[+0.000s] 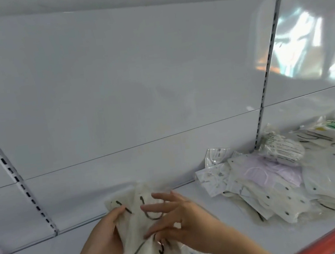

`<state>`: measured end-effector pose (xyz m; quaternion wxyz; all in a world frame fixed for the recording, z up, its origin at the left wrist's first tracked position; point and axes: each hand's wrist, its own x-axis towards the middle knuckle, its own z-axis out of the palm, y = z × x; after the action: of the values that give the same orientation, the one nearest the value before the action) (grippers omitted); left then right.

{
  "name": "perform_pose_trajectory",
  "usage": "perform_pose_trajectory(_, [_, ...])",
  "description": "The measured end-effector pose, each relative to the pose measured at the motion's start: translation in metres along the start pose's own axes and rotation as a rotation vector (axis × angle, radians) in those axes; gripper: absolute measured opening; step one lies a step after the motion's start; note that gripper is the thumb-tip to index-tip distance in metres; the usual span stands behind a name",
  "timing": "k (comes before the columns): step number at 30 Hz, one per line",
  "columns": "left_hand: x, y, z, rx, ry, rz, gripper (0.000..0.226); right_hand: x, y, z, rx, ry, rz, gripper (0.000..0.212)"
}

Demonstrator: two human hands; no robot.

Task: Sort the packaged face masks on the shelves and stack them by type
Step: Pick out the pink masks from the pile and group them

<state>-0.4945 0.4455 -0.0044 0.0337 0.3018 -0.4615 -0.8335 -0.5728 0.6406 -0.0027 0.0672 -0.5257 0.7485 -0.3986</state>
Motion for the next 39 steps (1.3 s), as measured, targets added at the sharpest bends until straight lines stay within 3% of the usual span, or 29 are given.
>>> perform_pose_trajectory(5, [-0.012,0.001,0.003,-0.001,-0.166,-0.022,0.073,-0.009,0.003,0.007,0.152,-0.164,0.05,0.022])
perform_pose_trajectory(9, [-0.014,-0.003,0.003,0.145,-0.051,0.008,0.04,-0.004,-0.007,0.008,0.303,-0.301,0.1,0.023])
perform_pose_trajectory(12, [-0.009,-0.007,-0.009,0.151,0.084,0.033,0.029,0.003,-0.004,0.009,0.407,-0.175,0.152,0.026])
perform_pose_trajectory(14, [-0.007,-0.005,-0.019,0.123,0.154,0.065,0.022,0.008,0.012,0.004,0.263,0.078,0.265,0.03])
perform_pose_trajectory(15, [-0.005,-0.004,-0.026,0.101,0.185,0.08,0.02,0.01,0.023,0.001,0.056,0.184,0.324,0.026])
perform_pose_trajectory(16, [-0.005,-0.004,-0.032,0.08,0.214,0.088,0.02,0.01,0.034,-0.002,-0.153,0.206,0.404,0.025])
perform_pose_trajectory(18, [-0.004,-0.003,-0.043,0.05,0.257,0.101,0.02,0.008,0.05,-0.001,-0.469,0.1,0.665,0.047])
perform_pose_trajectory(19, [-0.004,-0.004,-0.047,0.041,0.261,0.106,0.02,0.005,0.056,0.003,-0.535,0.056,0.779,0.05])
perform_pose_trajectory(21, [-0.006,-0.007,-0.049,0.038,0.266,0.108,0.019,0.003,0.061,0.011,-0.492,0.056,0.883,0.037])
perform_pose_trajectory(23, [-0.009,-0.009,-0.049,0.036,0.276,0.1,0.018,0.004,0.065,0.013,-0.36,0.101,0.885,0.019])
perform_pose_trajectory(27, [-0.017,-0.008,-0.044,0.048,0.277,0.118,0.019,0.004,0.063,0.001,-0.237,0.298,0.809,0.026])
perform_pose_trajectory(30, [-0.021,-0.007,-0.043,0.02,0.285,0.163,0.022,-0.001,0.033,-0.012,0.067,0.51,0.666,0.021])
perform_pose_trajectory(32, [-0.022,-0.008,-0.039,-0.01,0.284,0.198,0.025,0.0,0.006,-0.011,0.345,0.508,0.559,0.02])
perform_pose_trajectory(34, [-0.024,-0.011,-0.031,0.004,0.285,0.213,0.026,0.004,-0.016,0.007,0.538,0.389,0.485,0.016])
perform_pose_trajectory(36, [-0.029,-0.012,-0.021,0.042,0.222,0.223,0.033,0.008,-0.021,0.036,0.442,0.337,0.451,0.028])
perform_pose_trajectory(39, [-0.038,-0.013,-0.013,0.095,0.063,0.264,0.053,0.016,-0.021,0.071,0.202,0.476,0.489,0.027])
